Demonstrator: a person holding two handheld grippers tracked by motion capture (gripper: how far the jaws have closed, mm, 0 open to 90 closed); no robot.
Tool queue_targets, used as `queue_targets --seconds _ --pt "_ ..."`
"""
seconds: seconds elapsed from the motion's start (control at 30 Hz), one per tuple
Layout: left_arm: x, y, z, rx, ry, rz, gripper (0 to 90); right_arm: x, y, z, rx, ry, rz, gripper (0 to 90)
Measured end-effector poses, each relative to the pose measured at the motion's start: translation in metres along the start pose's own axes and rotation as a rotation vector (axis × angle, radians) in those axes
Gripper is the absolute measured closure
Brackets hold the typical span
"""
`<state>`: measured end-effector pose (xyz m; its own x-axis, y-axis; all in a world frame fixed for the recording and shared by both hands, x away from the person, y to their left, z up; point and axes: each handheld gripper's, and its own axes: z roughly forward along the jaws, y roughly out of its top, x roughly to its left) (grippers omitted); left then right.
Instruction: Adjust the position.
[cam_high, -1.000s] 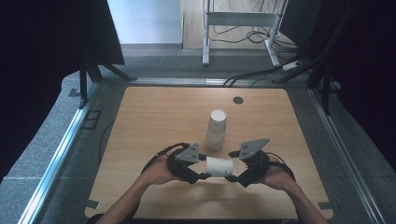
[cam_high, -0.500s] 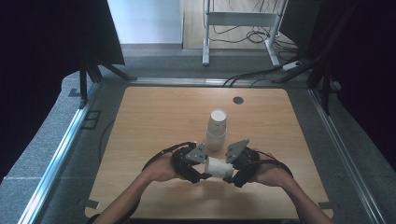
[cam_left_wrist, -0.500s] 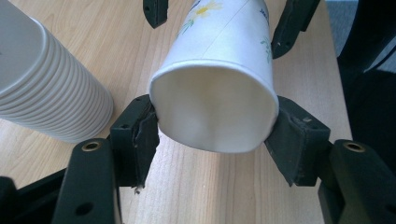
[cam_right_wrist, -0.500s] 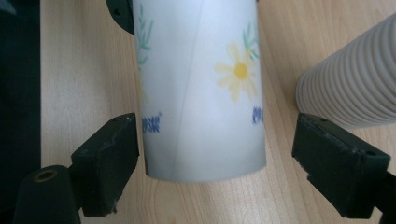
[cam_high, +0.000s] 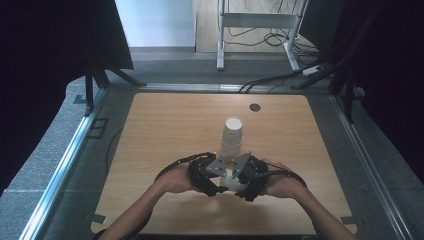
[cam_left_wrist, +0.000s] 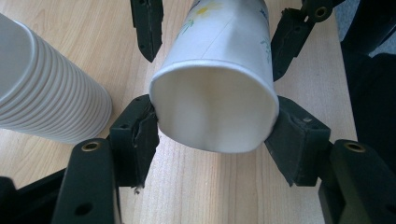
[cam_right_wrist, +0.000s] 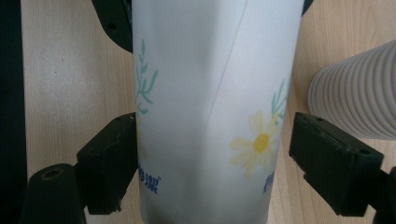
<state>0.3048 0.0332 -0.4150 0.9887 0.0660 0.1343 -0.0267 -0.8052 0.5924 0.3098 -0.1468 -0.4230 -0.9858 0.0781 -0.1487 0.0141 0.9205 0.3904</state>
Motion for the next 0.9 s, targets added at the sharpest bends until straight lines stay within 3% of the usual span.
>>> queue_targets --seconds 0.47,0.9 --pt "-0.0013 0.0043 0.0041 0.016 -0.004 0.006 36.2 0.0008 0.0039 0.0048 0.04 0.022 -0.01 27.7" --pt "-0.0005 0.0035 0.005 0.013 -0.005 0.002 36.2 0.0015 0.0038 0.0055 0.043 0.034 -0.012 37.0"
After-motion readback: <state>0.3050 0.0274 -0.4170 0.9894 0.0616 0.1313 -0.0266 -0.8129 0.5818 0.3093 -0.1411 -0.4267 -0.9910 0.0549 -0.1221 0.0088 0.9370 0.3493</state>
